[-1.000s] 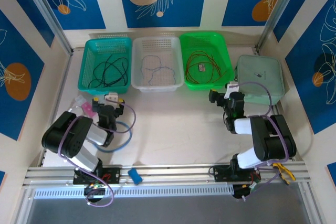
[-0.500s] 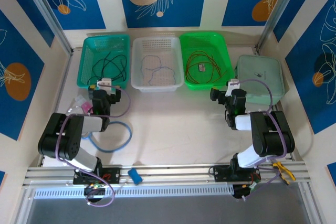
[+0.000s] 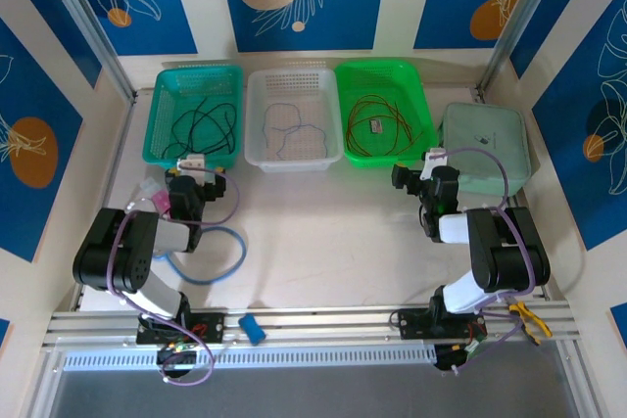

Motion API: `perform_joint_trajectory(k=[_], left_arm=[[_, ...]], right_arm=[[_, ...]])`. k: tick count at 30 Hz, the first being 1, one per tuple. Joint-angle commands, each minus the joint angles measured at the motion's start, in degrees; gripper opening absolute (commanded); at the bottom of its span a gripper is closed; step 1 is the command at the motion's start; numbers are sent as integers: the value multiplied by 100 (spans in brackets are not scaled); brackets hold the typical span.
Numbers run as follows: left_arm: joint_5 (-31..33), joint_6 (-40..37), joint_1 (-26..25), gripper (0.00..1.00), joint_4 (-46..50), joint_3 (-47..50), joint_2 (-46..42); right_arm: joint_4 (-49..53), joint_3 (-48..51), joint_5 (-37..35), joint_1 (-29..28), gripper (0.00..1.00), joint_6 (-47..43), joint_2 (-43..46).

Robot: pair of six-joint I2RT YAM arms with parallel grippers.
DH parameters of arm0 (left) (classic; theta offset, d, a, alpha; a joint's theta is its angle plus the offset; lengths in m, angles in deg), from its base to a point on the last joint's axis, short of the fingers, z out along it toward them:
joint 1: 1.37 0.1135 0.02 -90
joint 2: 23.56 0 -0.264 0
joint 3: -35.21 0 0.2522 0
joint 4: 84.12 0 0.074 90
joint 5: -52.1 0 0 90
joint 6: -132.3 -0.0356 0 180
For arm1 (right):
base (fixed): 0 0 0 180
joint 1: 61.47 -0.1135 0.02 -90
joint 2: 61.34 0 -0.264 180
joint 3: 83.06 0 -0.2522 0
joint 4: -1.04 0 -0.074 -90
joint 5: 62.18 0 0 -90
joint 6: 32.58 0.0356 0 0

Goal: Untangle the cables

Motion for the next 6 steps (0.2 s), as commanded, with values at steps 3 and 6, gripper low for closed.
perform_joint_trajectory(k=[3,6], left_arm=[[11,66,51,100,76,-42,-4],[4,72,51,100,25,-2,-13]], right_arm=[[15,-133,84,19,99,-42,-5],[-26,-103,79,3,99,-45,12]])
